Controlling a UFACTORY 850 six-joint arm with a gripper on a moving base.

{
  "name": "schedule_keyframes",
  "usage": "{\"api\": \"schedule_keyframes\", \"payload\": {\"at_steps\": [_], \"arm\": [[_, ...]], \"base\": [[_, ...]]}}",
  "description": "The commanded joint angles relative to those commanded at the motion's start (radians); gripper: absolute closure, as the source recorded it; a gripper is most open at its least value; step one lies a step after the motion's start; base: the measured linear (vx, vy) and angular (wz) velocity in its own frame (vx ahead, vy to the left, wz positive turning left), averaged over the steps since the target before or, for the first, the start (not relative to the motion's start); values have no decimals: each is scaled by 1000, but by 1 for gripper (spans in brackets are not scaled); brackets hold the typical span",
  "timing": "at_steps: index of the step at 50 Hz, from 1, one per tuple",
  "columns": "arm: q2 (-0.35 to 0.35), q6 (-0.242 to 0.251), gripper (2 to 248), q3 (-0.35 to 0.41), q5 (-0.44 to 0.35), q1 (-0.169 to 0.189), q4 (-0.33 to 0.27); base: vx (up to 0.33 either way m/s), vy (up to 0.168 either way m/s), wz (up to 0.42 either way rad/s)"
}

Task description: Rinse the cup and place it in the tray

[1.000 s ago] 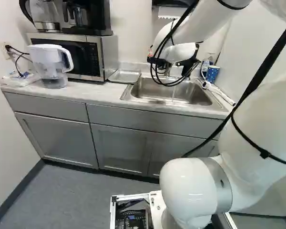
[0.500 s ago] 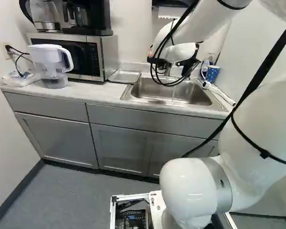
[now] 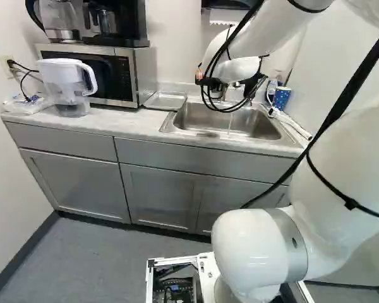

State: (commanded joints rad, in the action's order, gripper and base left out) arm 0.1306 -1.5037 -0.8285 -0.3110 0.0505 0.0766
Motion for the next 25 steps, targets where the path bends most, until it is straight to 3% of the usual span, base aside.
{"api": "schedule_keyframes", "payload": {"at_steps": [25], "arm": [[0,263,125,0,0,0,0]], "base": [[0,0,0]]}}
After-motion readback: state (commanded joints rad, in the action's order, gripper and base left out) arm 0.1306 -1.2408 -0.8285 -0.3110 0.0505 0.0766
